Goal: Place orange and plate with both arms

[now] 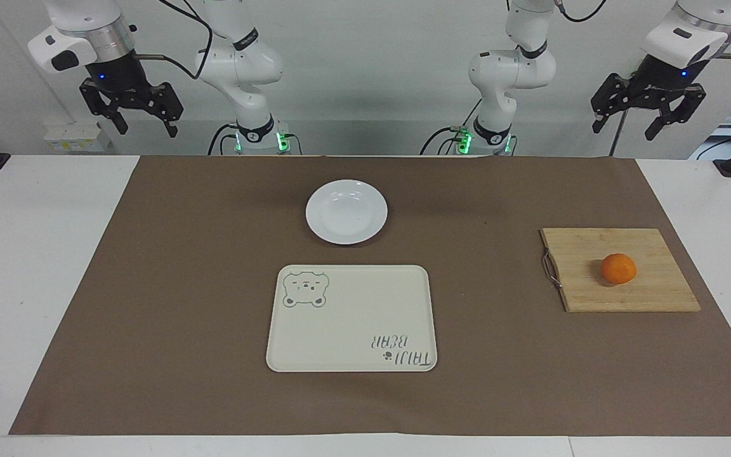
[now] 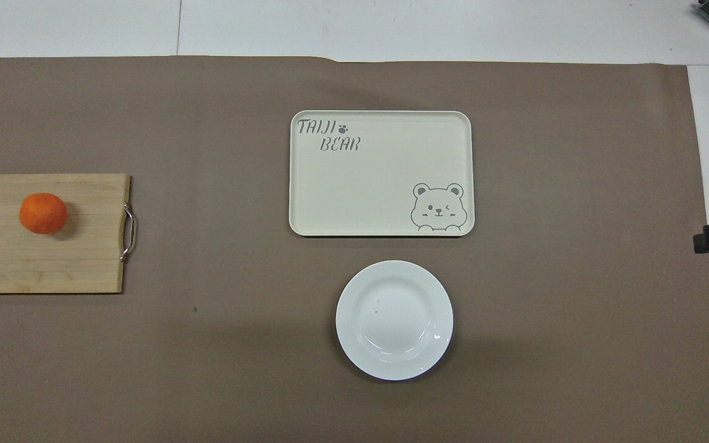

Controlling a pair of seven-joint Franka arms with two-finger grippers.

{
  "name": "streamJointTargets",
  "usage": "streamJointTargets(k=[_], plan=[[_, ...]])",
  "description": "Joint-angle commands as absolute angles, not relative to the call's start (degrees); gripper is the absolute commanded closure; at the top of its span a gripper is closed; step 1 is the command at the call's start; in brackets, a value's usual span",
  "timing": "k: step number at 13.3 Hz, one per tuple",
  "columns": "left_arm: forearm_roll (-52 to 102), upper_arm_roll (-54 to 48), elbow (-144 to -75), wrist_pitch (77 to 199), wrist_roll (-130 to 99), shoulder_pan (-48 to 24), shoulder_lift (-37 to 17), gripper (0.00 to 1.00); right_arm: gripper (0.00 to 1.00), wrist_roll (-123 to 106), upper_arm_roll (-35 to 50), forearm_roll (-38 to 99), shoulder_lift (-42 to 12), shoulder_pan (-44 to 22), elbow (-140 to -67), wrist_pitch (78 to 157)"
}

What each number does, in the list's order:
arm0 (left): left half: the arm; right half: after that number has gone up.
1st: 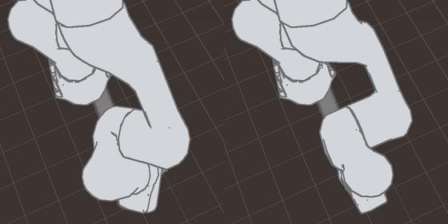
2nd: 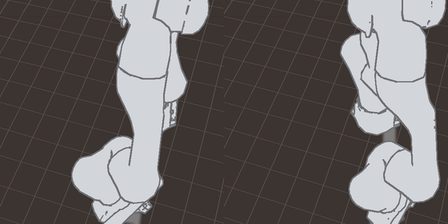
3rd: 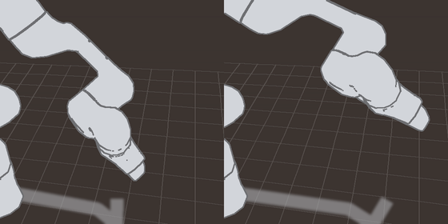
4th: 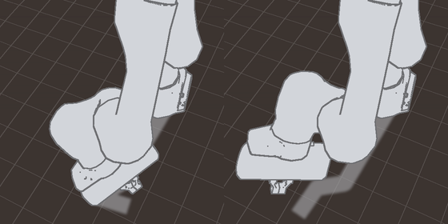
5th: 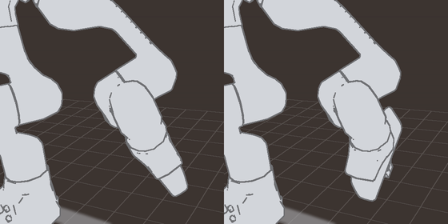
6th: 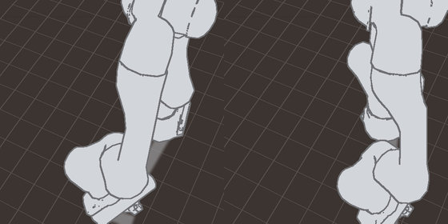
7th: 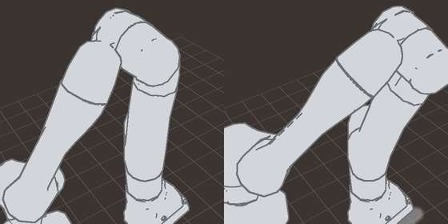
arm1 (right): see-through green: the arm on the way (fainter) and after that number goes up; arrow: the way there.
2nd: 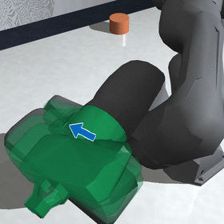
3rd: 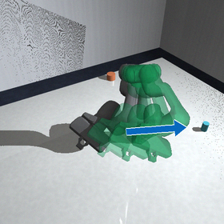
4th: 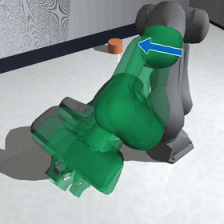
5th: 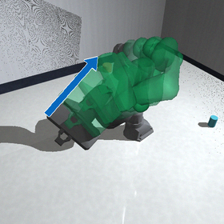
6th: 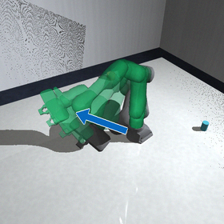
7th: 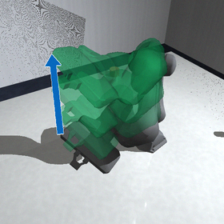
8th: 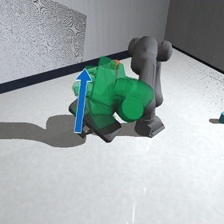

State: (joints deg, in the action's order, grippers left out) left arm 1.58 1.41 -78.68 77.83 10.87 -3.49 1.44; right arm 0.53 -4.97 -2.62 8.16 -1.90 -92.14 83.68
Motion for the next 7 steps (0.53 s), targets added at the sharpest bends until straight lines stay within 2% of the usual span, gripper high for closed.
streamJointTargets(k=[1, 7], plan=[[1.93, 1.49, -80.16, 79.01, 10.63, -3.60, 2.72, 0.00, 0.00, -0.62, -4.66, -3.16, 8.53, -1.49, -91.85, 82.71], [1.93, 1.49, -80.24, 78.93, 10.72, -3.78, 2.81, 0.00, 0.00, -0.62, -4.66, -3.16, 8.52, -1.41, -91.85, 82.71]])
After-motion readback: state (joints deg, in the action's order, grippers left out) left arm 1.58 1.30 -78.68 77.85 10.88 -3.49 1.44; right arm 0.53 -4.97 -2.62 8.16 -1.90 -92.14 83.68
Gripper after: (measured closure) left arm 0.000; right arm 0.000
